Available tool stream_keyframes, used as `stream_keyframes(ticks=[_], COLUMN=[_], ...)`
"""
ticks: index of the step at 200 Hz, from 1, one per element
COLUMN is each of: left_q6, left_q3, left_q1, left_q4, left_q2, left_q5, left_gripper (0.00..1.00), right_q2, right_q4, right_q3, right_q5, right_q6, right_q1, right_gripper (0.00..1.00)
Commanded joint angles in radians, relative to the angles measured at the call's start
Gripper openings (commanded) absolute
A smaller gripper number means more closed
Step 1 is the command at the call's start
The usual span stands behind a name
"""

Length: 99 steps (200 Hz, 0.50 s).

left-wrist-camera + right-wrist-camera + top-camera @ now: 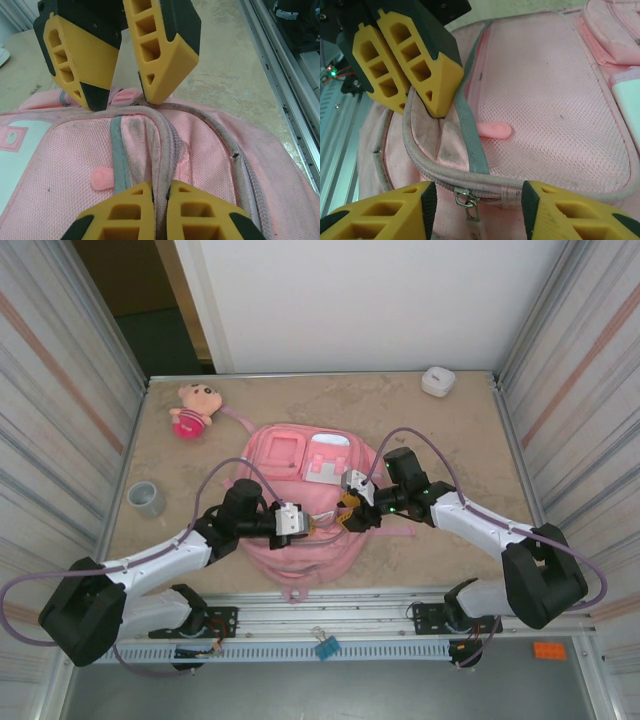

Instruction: Pack the student bag

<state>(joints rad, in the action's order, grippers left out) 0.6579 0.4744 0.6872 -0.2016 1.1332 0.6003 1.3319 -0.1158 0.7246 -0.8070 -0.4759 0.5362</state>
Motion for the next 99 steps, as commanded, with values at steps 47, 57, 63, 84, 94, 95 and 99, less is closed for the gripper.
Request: stream_keyframes(ticks=[47,57,63,84,94,95,99], left_q6=[0.006,0.006,0.006,0.006,0.010,0.011,0.012], left_q3=[0.024,0.026,0.026,0.029,0.033,0.033,0.033], left_q1=[0.008,0.008,0.008,0.008,0.008,0.008,0.008], left_q4=[-0.040,-0.039,-0.039,-0.034,-0.026,-0.025,-0.022], left_q2=[-0.030,-0.029,-0.029,-0.030,-0.029,-0.029,-0.028], left_q5=[0.052,0.052,0.053,0.058,0.059,0.059,0.059], left_gripper=[0.00,0.00,0.00,0.00,0.00,0.00,0.00], right_q2=[0.007,0.014,0.019,0.022,0.017,0.016,0.013], right_q4=[-0.040,-0.038,-0.038,-0.036,-0.032,-0.031,-0.029], right_q3=[0.002,0.008,0.011,0.022,0.022,0.022,0.021], right_q5=[0.055,0.055,0.060,0.104,0.142,0.145,0.159], right_q6=[0.029,0.031,0.033,0.039,0.047,0.048,0.051], right_q1=[-0.007,-0.005,-0.004,-0.004,-0.007,-0.007,-0.010], right_gripper=[0.50,0.46,0.43,0.22,0.11,0.10,0.07])
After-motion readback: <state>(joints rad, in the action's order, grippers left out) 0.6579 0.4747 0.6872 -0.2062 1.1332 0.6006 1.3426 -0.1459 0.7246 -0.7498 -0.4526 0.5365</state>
